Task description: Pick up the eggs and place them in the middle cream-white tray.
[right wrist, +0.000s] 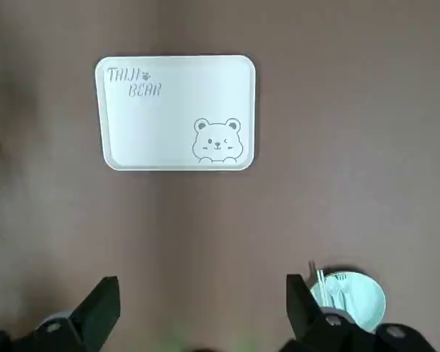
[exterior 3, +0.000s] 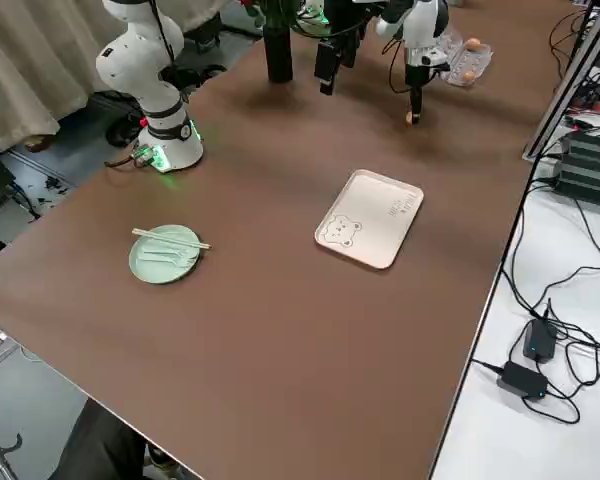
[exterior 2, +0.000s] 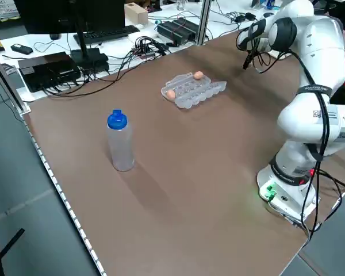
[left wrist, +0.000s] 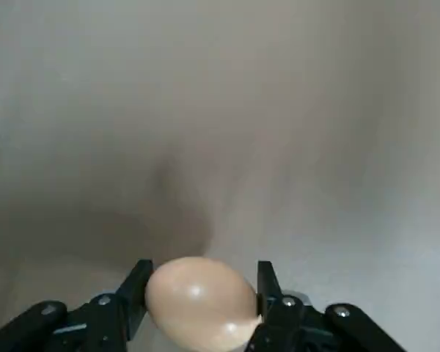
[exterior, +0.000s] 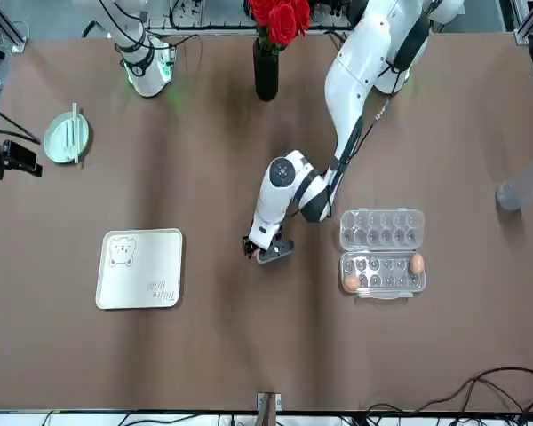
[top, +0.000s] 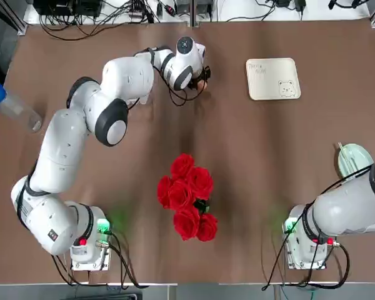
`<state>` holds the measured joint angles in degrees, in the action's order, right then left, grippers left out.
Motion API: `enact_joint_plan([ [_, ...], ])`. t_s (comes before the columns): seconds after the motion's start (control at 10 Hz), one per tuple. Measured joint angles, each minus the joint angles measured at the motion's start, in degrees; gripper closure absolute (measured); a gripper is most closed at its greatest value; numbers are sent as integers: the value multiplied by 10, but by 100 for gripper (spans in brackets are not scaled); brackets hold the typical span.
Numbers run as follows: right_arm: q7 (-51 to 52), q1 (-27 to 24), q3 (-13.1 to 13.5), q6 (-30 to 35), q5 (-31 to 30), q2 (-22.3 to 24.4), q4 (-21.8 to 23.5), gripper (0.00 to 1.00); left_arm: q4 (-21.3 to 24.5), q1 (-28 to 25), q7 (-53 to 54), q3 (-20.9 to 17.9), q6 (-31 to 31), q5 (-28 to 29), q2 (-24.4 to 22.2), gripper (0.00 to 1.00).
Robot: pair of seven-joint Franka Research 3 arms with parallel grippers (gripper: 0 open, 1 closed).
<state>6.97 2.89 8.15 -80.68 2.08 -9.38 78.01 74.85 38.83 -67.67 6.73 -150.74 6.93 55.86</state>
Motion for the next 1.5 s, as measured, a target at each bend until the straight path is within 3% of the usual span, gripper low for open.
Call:
enact_joint_plan([
  [0.1, 1, 4, -1, 0, 0, -1, 0, 0, -1, 0, 0, -2, -2, 0, 0, 35],
  [0.5, 0, 45, -4, -14, 11, -15, 5, 0, -14, 0, 0, -3, 7, 0, -3, 10],
  [0.6, 0, 52, -5, -20, 22, -23, 6, 0, -21, -1, 0, -3, 37, 0, -12, 3],
  [0.8, 0, 69, -6, -26, 29, -36, 7, 0, -29, -22, 9, -10, 143, 0, -64, 0],
  [1.2, -20, 116, -8, -84, 35, -73, 16, 0, -16, -132, 127, -11, 291, 0, -144, 0],
  [1.5, -153, 198, -9, -246, 36, -103, 84, 0, 47, -242, 284, -10, 304, 0, -171, 0],
])
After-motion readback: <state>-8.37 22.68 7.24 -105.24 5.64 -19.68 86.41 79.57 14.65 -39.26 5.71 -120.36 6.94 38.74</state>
